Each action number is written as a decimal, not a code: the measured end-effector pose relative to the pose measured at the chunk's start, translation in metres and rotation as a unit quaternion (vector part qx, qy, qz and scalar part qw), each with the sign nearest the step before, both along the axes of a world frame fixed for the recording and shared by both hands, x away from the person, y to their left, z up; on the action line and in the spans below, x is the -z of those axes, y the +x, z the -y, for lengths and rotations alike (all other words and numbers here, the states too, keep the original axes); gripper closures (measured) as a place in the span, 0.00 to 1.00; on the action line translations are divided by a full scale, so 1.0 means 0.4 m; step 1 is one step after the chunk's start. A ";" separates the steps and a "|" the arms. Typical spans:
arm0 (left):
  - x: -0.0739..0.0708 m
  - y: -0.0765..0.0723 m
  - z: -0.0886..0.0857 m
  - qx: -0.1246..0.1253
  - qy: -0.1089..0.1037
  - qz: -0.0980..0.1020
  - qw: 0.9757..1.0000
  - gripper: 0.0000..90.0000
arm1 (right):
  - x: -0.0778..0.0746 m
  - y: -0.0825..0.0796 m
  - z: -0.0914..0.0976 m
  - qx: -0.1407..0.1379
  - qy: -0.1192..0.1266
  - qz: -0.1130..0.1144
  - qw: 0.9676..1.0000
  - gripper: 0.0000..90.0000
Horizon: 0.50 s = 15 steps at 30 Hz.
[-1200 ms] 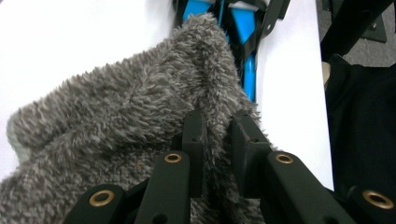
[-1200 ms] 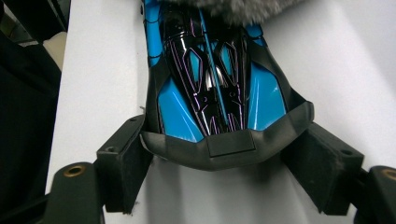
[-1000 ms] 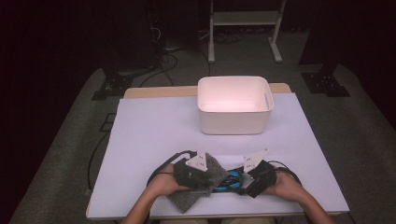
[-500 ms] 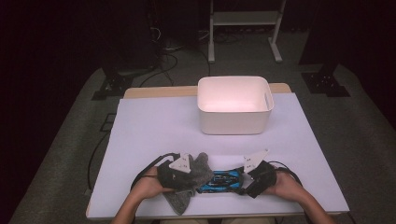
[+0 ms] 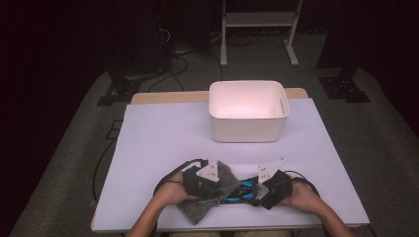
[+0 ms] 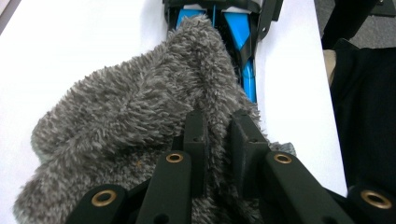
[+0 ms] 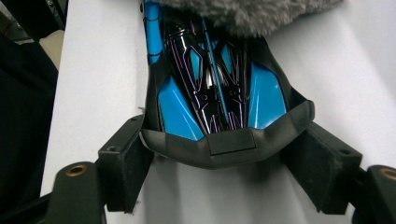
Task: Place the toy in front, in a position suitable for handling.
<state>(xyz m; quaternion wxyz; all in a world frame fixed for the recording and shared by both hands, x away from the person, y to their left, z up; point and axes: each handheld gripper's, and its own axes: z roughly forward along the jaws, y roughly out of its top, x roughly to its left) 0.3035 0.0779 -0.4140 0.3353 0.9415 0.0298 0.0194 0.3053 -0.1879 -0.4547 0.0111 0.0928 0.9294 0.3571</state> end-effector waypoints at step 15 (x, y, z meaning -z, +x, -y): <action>0.012 0.009 -0.074 -0.034 0.012 -0.003 0.999 0.87 | 0.001 -0.001 0.001 0.000 0.001 0.001 1.000 0.28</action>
